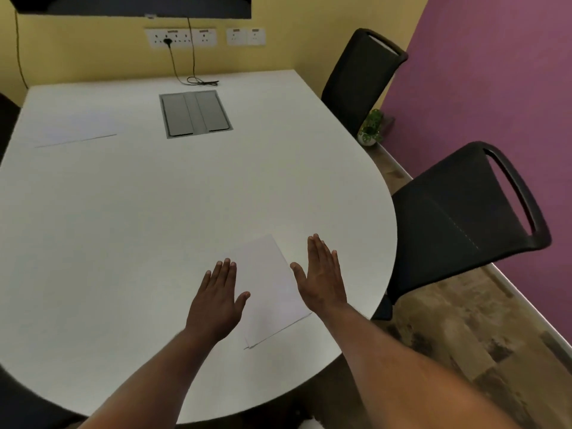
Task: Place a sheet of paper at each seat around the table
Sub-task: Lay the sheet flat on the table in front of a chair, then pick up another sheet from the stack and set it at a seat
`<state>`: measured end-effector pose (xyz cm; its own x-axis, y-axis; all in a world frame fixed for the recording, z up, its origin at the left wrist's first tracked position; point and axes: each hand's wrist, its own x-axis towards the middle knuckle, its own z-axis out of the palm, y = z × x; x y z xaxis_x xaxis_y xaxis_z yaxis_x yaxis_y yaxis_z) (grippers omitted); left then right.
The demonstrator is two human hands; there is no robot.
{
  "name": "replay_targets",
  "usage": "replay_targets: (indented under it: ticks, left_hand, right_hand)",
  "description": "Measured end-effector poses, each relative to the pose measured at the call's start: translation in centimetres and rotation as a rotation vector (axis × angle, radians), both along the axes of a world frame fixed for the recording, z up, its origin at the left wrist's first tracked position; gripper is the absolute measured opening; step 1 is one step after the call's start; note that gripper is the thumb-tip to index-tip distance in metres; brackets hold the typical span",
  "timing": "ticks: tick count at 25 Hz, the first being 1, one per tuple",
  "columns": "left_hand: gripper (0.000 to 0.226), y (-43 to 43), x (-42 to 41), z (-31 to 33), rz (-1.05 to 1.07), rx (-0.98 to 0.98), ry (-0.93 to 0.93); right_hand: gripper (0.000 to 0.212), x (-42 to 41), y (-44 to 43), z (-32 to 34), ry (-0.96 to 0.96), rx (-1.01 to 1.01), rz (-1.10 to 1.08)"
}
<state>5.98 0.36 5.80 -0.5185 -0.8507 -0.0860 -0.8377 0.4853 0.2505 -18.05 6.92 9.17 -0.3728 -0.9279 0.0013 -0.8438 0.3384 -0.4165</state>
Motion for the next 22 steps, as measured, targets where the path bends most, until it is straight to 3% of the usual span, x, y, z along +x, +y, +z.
replay_targets:
  ticks: [9,22]
  left_hand:
    - [0.078,1.2,-2.1,-6.3,0.262,0.27,-0.066]
    - [0.094,-0.3,-8.0,-8.4,0.935,0.645,0.264]
  right_hand:
    - [0.072,-0.8,-3.6,-7.2,-0.075,0.17,0.106]
    - [0.07,-2.0,-6.1,-13.4,-0.148,0.47,0.017]
